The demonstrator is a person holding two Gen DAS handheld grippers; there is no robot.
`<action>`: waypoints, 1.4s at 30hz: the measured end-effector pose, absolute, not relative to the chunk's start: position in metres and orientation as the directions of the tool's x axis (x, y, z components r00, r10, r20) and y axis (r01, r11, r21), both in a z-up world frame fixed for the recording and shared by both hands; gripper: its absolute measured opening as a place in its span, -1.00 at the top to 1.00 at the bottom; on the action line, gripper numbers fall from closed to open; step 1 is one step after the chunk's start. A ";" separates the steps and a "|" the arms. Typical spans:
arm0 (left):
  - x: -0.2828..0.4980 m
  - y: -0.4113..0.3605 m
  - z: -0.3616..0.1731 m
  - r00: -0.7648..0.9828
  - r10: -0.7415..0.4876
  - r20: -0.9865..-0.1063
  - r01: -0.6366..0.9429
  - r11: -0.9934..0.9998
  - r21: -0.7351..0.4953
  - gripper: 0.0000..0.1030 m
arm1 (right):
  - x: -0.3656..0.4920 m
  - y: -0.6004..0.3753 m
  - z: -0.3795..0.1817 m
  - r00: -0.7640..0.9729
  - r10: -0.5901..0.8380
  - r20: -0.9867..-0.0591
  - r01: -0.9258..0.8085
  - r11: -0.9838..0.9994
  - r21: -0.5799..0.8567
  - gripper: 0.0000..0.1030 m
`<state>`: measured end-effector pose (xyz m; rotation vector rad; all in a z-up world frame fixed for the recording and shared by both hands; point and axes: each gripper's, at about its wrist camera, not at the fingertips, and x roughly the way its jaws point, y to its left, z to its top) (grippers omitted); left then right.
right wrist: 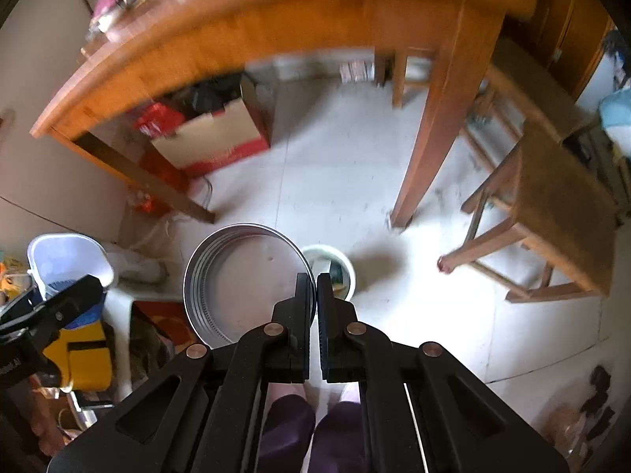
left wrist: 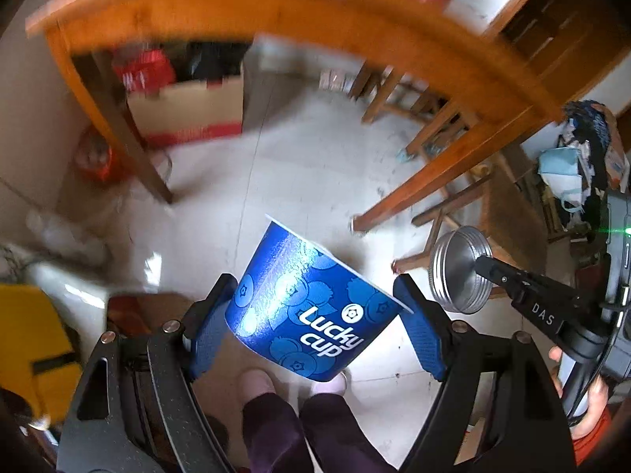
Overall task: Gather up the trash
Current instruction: 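Carry the blue cup and silver lid down toward the white bin, then open the right gripper to drop the silver lid into the bin while the left holds the cup, then open the left gripper to drop the blue cup into the bin, then move both tools back up toward the table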
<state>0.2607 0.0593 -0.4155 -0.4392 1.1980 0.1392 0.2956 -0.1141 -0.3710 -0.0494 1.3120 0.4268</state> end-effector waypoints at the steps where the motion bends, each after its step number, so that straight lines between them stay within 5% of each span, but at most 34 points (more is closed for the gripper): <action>1: 0.261 0.060 -0.434 0.348 -0.129 -0.928 -0.342 0.905 -0.255 -0.55 | 0.297 -0.113 -0.379 0.177 0.275 -0.945 -0.335 0.919 0.205 0.94; 10: 0.267 0.069 -0.540 0.285 -0.128 -0.950 -0.387 0.891 -0.236 -0.55 | 0.309 -0.081 -0.468 0.124 0.280 -0.952 -0.411 0.888 0.207 0.91; 12: 0.270 0.068 -0.559 0.280 -0.134 -0.951 -0.392 0.888 -0.240 -0.55 | 0.315 -0.075 -0.488 0.059 0.274 -0.960 -0.422 0.878 0.224 0.62; 13: 0.272 0.068 -0.567 0.278 -0.137 -0.951 -0.393 0.887 -0.242 -0.55 | 0.317 -0.073 -0.498 0.031 0.256 -0.966 -0.420 0.880 0.220 0.19; 14: 0.275 0.068 -0.574 0.274 -0.141 -0.951 -0.391 0.887 -0.244 -0.55 | 0.318 -0.074 -0.505 0.033 0.253 -0.967 -0.413 0.884 0.218 0.07; 31: 0.334 0.021 -0.606 0.186 -0.244 -0.952 -0.344 0.891 -0.296 -0.74 | 0.337 -0.137 -0.455 0.165 0.178 -0.970 -0.375 0.921 0.105 0.07; 42: 0.321 0.023 -0.476 0.262 -0.169 -0.950 -0.310 0.918 -0.249 -0.74 | 0.332 -0.130 -0.373 0.198 0.218 -0.956 -0.385 0.914 0.128 0.07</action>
